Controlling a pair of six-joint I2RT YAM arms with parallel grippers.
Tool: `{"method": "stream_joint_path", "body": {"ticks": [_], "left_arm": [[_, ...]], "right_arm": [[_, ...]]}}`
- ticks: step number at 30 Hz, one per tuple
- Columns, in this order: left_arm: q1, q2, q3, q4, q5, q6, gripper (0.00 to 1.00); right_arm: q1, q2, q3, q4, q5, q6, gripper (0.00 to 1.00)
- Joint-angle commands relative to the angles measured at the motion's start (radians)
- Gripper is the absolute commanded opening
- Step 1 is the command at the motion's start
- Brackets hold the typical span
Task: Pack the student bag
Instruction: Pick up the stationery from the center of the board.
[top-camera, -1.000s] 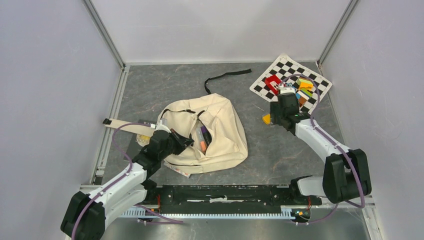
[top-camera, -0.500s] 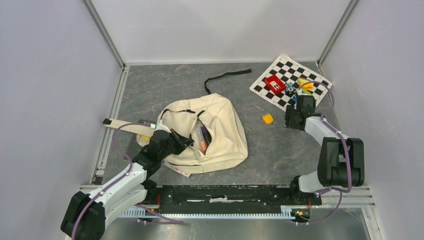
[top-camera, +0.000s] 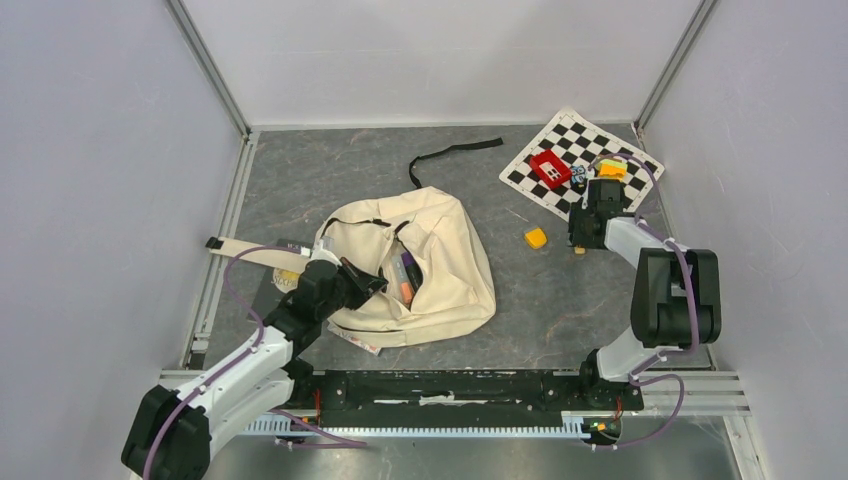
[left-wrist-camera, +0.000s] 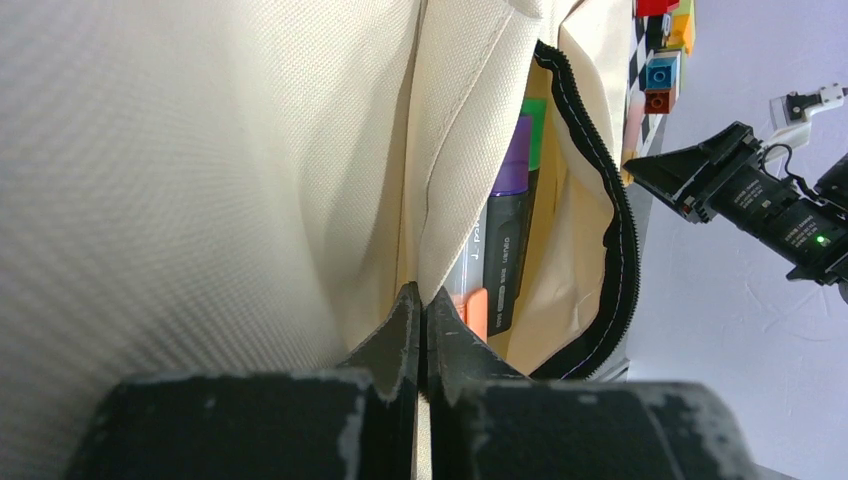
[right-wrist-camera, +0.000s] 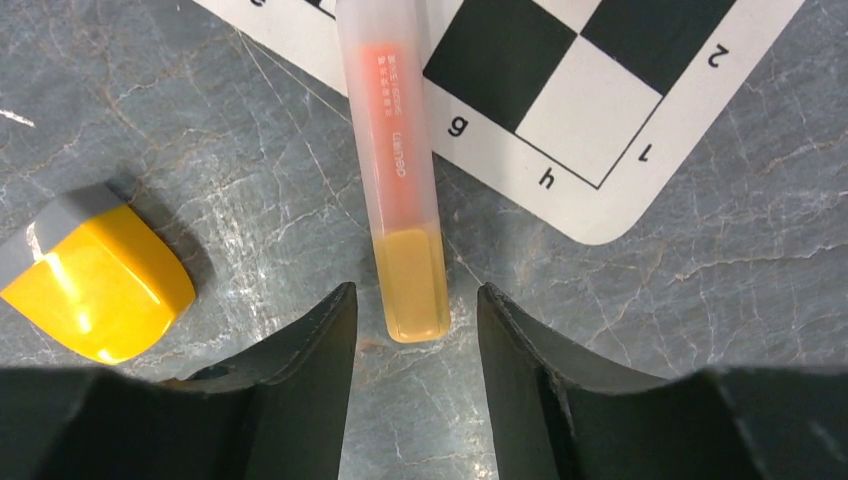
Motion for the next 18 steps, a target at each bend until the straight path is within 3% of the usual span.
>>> {"method": "stream_joint_path", "body": {"ticks": [1, 18], "left_arm": [[0.001, -0.019, 0.006, -0.029, 0.034, -0.007, 0.02], [0.002, -0.016, 0.016, -0.032, 0.037, -0.001, 0.02]], "right_arm": [[-0.002, 0.031, 0.063, 0.007, -0.011, -0.022, 0.51], [-0.002, 0.072, 0.072, -0.006, -0.044, -0.025, 0.33]]}}
